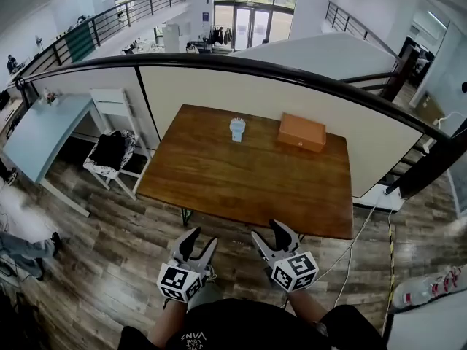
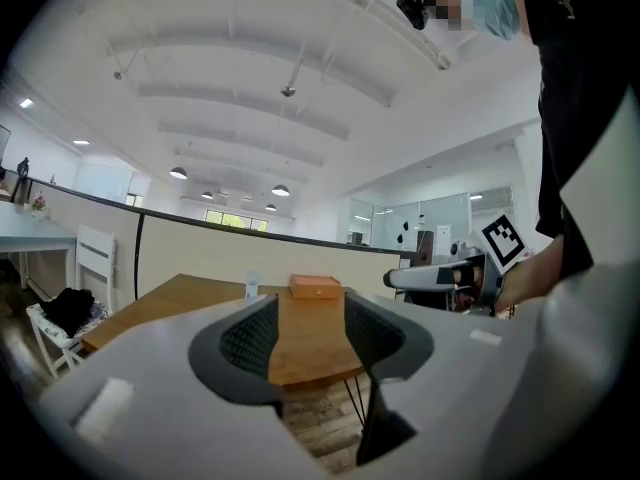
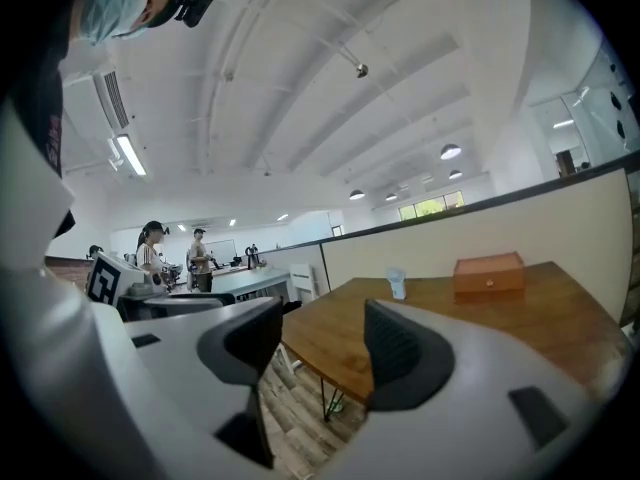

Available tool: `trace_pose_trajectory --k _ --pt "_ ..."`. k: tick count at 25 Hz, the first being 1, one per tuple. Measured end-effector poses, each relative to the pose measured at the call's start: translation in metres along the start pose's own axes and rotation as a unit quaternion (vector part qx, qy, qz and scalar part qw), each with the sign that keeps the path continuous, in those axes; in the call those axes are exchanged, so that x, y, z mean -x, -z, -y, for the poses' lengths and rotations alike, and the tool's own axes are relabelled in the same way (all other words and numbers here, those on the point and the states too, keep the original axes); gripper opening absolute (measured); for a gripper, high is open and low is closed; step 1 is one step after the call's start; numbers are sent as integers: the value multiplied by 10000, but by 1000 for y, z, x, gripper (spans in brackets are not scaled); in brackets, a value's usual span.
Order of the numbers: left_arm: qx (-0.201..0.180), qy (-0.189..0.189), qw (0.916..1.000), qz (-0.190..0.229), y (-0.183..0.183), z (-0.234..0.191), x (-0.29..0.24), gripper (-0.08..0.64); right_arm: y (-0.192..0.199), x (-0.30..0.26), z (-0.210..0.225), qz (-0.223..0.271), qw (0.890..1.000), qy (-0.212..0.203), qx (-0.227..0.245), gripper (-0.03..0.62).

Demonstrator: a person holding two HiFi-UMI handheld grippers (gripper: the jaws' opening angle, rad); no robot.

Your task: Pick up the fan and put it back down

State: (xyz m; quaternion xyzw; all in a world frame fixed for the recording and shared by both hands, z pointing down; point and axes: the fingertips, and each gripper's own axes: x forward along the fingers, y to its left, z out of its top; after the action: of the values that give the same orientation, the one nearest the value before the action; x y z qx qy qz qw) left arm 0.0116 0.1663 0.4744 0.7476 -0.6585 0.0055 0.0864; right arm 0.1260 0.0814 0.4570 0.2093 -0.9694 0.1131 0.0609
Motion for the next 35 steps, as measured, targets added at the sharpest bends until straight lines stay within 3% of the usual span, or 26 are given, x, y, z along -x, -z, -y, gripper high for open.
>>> trace_pose_trajectory --k 13,20,28,35 --pt "-58 751 9966 -341 -10 -125 -64 193 -19 -124 22 -33 9970 760 -129 225" --pt "-66 1168 9920 -477 -5 -161 -87 192 -11 -158 29 -159 9941 1044 -259 225" --pt "14 1304 9896 -608 7 -173 -108 192 -3 -179 60 -296 9915 1231 -304 225" --pt "30 1068 9923 -625 9 -184 -143 192 -14 -221 103 -362 9944 979 -184 225"
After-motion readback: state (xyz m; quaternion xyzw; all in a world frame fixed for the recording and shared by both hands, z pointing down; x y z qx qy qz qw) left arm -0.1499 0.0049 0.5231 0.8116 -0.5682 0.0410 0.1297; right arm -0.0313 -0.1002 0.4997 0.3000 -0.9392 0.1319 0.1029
